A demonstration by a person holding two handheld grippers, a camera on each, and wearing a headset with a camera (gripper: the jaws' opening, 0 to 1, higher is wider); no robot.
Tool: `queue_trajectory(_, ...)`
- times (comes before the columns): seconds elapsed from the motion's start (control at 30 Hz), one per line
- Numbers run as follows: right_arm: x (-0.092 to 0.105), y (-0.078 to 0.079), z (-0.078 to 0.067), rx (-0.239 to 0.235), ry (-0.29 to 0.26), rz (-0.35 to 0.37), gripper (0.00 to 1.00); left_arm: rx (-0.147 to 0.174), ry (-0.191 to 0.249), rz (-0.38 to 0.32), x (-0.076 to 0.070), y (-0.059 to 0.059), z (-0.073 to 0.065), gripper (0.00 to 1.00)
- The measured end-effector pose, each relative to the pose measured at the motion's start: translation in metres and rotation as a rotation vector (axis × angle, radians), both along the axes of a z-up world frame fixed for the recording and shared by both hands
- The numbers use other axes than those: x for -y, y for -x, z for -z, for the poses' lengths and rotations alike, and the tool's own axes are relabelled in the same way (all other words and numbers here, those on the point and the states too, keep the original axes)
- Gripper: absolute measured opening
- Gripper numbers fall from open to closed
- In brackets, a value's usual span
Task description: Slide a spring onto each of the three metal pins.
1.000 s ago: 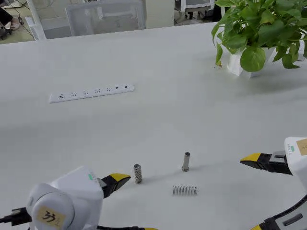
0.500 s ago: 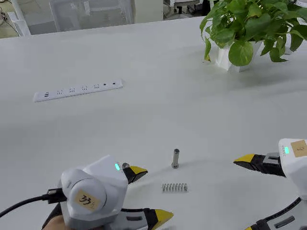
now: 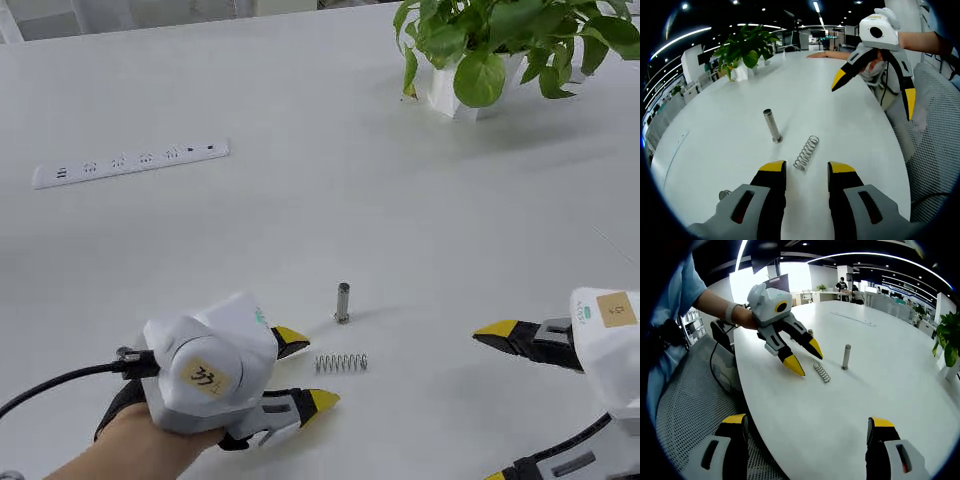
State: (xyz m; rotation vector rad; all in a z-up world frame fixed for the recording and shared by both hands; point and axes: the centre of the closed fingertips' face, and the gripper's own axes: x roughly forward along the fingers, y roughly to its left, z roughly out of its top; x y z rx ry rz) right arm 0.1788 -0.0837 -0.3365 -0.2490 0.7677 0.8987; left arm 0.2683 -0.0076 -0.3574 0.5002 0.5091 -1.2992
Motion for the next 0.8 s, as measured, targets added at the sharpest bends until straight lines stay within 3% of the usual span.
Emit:
queue_trajectory(0.5,-0.0030,0.0039,0.0029,-0.014,-0.018,0.009,0.99,-0.010,-0.017,0.012,0.0034,-0.0001,0.0062,0.12)
queue_trajectory(0.8,-0.0029,0.0041,0.0034,-0.013,-0.018,0.005,0.99,-0.015,-0.010,0.005,0.0018,0.0048,0.0065,0.08)
